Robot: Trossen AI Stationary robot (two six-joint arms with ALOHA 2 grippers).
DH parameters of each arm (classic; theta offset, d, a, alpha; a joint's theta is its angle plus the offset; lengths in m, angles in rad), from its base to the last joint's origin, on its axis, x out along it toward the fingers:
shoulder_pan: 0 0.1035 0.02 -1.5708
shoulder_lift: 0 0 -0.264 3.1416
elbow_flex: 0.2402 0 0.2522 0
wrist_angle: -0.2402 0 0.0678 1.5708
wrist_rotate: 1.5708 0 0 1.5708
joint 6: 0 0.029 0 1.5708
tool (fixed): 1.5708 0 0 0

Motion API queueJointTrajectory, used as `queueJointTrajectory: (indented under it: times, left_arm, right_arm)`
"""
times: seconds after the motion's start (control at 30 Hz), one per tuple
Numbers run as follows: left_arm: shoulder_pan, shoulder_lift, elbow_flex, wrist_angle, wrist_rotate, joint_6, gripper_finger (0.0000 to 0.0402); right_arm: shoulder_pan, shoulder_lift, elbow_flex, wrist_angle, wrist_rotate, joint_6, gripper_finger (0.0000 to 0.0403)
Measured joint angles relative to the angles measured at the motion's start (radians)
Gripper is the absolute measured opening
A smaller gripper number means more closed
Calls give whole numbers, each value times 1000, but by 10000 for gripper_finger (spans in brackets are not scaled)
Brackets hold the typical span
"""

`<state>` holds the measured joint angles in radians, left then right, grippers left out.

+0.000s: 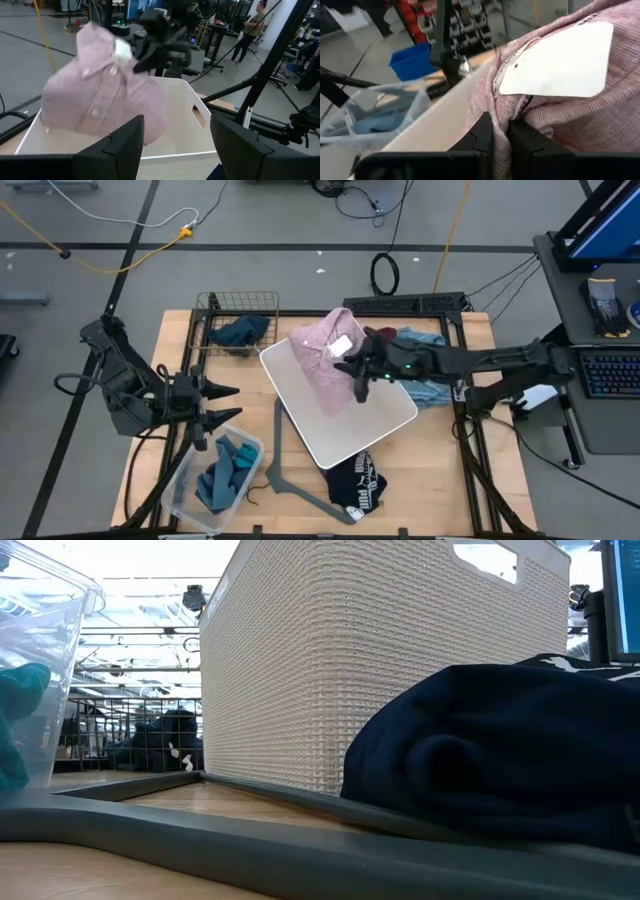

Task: Pick & Place Cloths
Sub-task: Put the pink shirt into the white bin

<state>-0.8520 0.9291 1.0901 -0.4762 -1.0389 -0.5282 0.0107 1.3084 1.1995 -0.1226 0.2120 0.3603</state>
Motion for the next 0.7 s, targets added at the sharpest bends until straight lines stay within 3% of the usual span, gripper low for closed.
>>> queueJointTrajectory:
  times: [0.3,0.7]
  left_arm:
    - [0,0,0,-1,1,0,232]
    - [0,0,0,-3,1,26,232]
  right_arm:
    - [-44,112,0,-45,-109,95,22]
    - [-70,228,0,-145,-118,168,29]
